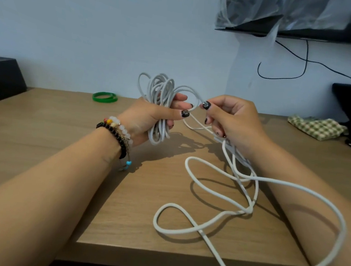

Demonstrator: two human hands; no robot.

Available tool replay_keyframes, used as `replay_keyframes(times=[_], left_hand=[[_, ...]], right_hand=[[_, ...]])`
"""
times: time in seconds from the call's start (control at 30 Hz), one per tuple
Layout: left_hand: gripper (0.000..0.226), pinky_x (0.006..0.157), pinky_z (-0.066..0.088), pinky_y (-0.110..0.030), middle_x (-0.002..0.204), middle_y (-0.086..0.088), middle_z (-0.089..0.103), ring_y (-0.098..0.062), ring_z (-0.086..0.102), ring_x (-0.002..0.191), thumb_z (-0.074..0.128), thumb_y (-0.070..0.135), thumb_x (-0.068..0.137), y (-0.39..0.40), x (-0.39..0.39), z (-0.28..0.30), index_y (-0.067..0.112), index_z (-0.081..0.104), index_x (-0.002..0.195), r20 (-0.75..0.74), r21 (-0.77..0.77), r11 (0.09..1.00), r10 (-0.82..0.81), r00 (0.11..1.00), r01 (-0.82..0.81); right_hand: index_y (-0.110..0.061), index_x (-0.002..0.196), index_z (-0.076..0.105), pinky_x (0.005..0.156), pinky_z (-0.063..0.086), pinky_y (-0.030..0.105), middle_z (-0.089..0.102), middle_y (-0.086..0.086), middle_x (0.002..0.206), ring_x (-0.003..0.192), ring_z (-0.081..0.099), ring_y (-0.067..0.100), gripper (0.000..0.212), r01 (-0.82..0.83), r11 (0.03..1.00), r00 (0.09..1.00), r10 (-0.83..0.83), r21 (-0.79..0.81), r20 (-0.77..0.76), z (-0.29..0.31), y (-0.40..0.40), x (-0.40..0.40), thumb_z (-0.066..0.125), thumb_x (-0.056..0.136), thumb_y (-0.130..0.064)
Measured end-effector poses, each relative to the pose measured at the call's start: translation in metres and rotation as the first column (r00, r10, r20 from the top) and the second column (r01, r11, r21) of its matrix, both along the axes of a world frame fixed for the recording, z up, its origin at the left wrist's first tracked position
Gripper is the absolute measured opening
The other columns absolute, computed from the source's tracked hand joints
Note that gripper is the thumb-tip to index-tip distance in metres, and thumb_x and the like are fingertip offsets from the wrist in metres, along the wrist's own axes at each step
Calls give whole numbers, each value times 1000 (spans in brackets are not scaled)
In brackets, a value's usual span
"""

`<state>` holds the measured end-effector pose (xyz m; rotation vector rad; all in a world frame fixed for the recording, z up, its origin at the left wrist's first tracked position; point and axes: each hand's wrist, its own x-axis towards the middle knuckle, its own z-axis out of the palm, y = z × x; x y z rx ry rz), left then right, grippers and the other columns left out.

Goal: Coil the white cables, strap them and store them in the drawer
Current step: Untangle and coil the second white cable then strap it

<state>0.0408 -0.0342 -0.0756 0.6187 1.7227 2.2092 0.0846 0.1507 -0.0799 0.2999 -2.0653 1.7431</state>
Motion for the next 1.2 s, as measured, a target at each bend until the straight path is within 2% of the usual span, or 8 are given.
replay_keyframes(times=[0.13,0.33,0.47,0.7,0.87,0.97,1.07,1.2], left_hand=[[28,50,48,-15,81,-2,71,-7,59,50,61,-18,80,2,0,-2,6,66,95,-41,-81,996,32,999,-35],[6,49,49,-21,68,-5,71,-9,56,46,72,9,84,4,-6,-8,11,69,89,-293,-351,908,127,948,-230],[26,49,48,-25,53,-3,58,-13,52,44,67,23,90,3,-8,-9,-2,71,96,-268,-324,921,131,955,-217],[26,43,40,-20,53,1,46,-7,41,40,49,31,98,7,-2,-8,12,66,104,-7,-148,987,-70,998,68],[28,42,38,-19,49,4,45,-6,39,40,42,32,100,7,3,-3,15,60,113,-7,-114,981,-160,987,158],[28,45,36,-19,49,4,43,-5,39,41,50,32,96,7,4,-2,14,61,116,-30,-61,973,-225,974,223],[31,48,34,-20,50,4,40,-5,37,42,54,32,86,6,6,1,14,67,108,-49,-19,964,-267,963,266],[23,48,38,-19,52,4,42,-6,39,43,59,25,81,3,3,3,14,74,96,-66,-41,967,-254,965,252]], right_hand=[[-12,88,70,43,37,20,62,4,60,40,39,13,16,2,1000,1000,-2,-2,13,-1,-1,2,58,94,-4],[-13,90,72,43,35,20,60,3,60,40,39,12,17,-13,1000,1000,13,18,4,1,-2,3,58,93,-4],[-8,96,72,44,35,20,60,3,61,40,39,12,15,-27,999,999,28,32,-20,2,-2,4,58,94,-4],[-5,90,69,43,39,24,65,6,64,41,44,15,17,-17,999,1000,17,27,23,2,-3,4,57,96,-16],[-9,69,68,47,41,25,60,9,54,38,46,17,41,-107,993,983,99,42,154,-1,-6,5,55,95,-38],[-8,67,68,53,46,29,58,9,50,38,48,17,46,-174,980,959,147,93,241,-1,-9,8,56,91,-46],[-8,65,67,53,45,30,57,8,48,35,47,16,49,-199,976,948,168,91,272,-2,-14,11,55,84,-52],[-6,63,66,45,43,22,55,9,46,35,46,17,52,-161,983,956,134,86,260,-2,-16,11,53,91,-47]])
